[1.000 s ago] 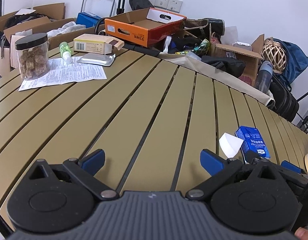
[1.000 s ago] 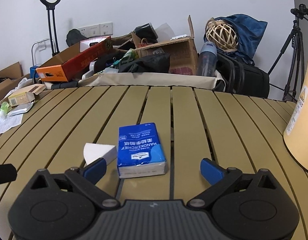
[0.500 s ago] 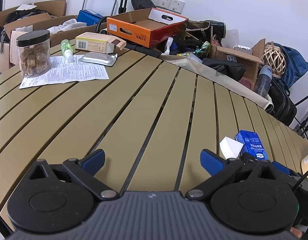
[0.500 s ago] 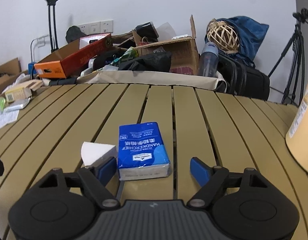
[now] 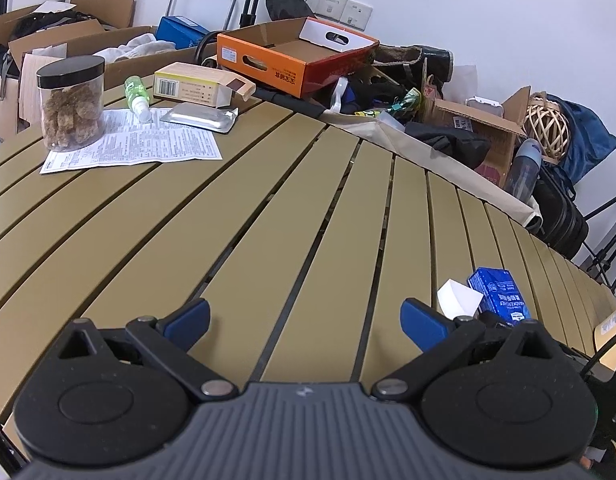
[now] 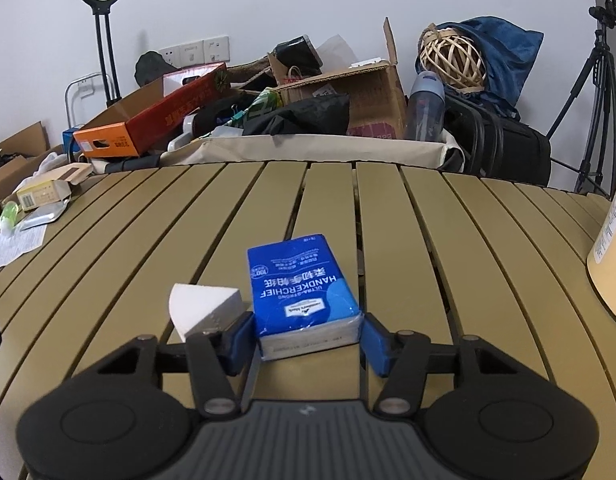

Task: Collect trash
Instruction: 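Close the right gripper on the blue tissue pack and lift it, then reach the left gripper to the white paper scrap while right gripper holds the tissue pack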

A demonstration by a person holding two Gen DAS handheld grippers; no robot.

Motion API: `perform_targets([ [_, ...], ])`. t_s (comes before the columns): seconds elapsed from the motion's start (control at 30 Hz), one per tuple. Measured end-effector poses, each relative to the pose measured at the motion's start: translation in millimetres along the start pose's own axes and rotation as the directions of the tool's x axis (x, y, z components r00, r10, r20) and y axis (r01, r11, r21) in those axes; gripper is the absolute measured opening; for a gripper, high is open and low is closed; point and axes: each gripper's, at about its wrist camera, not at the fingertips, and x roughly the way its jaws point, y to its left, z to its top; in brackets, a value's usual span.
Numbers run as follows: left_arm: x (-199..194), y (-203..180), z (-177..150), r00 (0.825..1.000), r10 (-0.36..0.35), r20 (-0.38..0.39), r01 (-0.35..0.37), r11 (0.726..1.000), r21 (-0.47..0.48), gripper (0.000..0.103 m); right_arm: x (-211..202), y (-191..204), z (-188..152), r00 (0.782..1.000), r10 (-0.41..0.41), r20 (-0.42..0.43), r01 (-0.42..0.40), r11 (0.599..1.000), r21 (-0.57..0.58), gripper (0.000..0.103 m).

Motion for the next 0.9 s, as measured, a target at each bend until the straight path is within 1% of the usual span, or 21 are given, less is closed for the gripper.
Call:
perform_targets([
  [0.37,-0.3,-4.4,-2.5,1.0,-0.008,-0.004,0.008,1.0,0.017,0.103,1.4,-2.1,-1.1,1.0,0.004,-0.006,-0.004,1.0,0.023,0.055],
  [0.5,0.0,-9.1,-4.7,1.0,-0.013,-0.005,0.013,1.0,0.028,0.103,0.9,-2.6,-1.7,1.0,0.001,-0.001,-0.001,1.0,0.028,0.053],
  [0.63,2.8,-10.8,-5.8,1.0,-0.013,-0.008,0.013,0.999,0.038,0.103,-6.7,-2.4,-4.3,1.0,0.009,0.013,-0.009,0.999,0.042,0.052],
  [0.77,5.0,-11.7,-7.4,1.0,-0.008,-0.014,0.009,0.999,0.043,0.103,-32.1,-11.1,-6.4,0.996,0.023,0.085,-0.03,0.996,0.083,0.052],
  [0.9,4.9,-14.0,-8.7,1.0,-0.013,-0.009,0.014,0.999,0.052,0.103,-63.5,-25.0,-13.3,0.988,0.011,0.156,-0.031,0.991,0.13,0.052],
])
